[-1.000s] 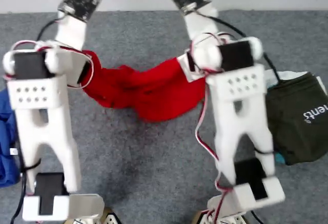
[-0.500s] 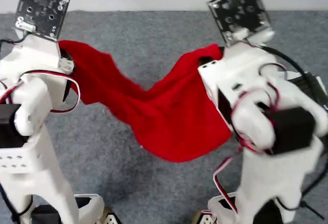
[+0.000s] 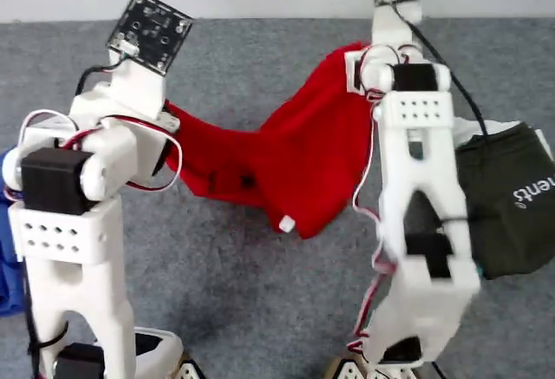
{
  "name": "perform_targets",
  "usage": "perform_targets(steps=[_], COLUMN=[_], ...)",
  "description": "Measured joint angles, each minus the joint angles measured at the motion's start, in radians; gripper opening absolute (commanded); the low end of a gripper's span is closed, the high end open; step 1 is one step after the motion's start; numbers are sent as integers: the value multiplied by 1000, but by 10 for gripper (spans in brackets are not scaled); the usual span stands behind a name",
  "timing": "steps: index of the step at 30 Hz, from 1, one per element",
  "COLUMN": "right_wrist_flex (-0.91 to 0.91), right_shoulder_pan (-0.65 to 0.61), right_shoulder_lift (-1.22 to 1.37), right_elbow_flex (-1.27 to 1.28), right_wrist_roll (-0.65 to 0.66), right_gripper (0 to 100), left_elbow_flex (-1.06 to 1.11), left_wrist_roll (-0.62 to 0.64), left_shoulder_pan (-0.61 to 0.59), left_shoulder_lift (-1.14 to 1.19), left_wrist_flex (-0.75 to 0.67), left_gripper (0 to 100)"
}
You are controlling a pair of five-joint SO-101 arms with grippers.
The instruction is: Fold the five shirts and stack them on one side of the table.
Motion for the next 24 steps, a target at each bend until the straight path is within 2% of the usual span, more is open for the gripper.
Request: perform_targets(steps=[3,6,12,14,18,24], right_wrist_flex=[20,133,632,741,761,761], right_shoulder_pan=[2,0,3,0,-49,-296], right_shoulder_lift=[172,261,272,258,150,-135], right_elbow_flex=[-80,-201,-649,-736,-611,-55], right_wrist_roll=[-11,-3,115,149,166,216], right_gripper=[170,169,102,102,102,99], left_elbow_flex=[0,21,114,121,123,123], left_wrist_roll=[0,0,0,0,0,0], left_shoulder_pan=[5,5,5,5,5,-31], left_shoulder_lift=[0,0,0,0,0,0], left_wrist_flex=[0,0,0,0,-15,-18], left_gripper=[12,12,12,12,12,12])
